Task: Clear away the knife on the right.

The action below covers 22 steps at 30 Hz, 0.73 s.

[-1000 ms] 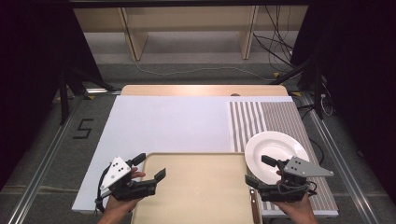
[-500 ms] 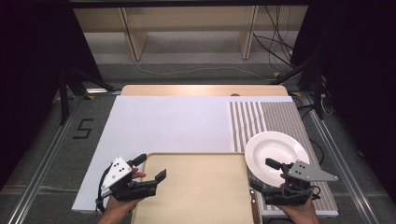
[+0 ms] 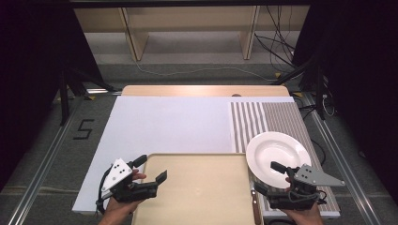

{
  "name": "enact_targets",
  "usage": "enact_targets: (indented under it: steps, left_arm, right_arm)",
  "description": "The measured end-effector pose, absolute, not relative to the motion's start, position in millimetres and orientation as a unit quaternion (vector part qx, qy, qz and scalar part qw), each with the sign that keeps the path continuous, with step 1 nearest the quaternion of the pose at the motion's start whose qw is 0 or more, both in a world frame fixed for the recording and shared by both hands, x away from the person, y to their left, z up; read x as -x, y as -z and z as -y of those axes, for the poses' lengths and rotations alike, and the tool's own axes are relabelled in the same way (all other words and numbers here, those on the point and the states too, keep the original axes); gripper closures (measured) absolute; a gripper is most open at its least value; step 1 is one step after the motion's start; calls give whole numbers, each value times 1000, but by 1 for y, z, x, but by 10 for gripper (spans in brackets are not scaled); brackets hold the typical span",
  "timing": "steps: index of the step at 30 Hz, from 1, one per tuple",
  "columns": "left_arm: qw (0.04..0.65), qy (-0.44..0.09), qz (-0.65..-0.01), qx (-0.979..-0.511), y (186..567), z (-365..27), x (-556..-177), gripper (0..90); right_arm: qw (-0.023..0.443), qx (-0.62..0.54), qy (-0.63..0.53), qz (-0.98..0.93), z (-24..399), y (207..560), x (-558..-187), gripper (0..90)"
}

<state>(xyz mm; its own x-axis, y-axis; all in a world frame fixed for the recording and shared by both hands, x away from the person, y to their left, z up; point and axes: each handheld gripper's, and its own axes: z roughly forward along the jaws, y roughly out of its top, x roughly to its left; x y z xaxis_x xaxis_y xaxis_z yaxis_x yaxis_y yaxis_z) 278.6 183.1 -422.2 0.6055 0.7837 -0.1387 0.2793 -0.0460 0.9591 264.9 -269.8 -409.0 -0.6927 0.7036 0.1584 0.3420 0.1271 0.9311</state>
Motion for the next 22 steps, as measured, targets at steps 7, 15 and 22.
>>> enact_targets:
  steps: [7,15,22]
  left_arm:
    - [572,-223,-386,-689,422,-182,-279,109]
    - [574,-225,-386,-687,422,-183,-279,109]
    - [574,-224,-387,-686,422,-183,-280,109]
  right_arm:
    - [161,-357,-559,-731,269,407,-267,93]
    - [162,-356,-557,-733,268,407,-269,94]
    - [161,-354,-556,-734,267,407,-269,94]
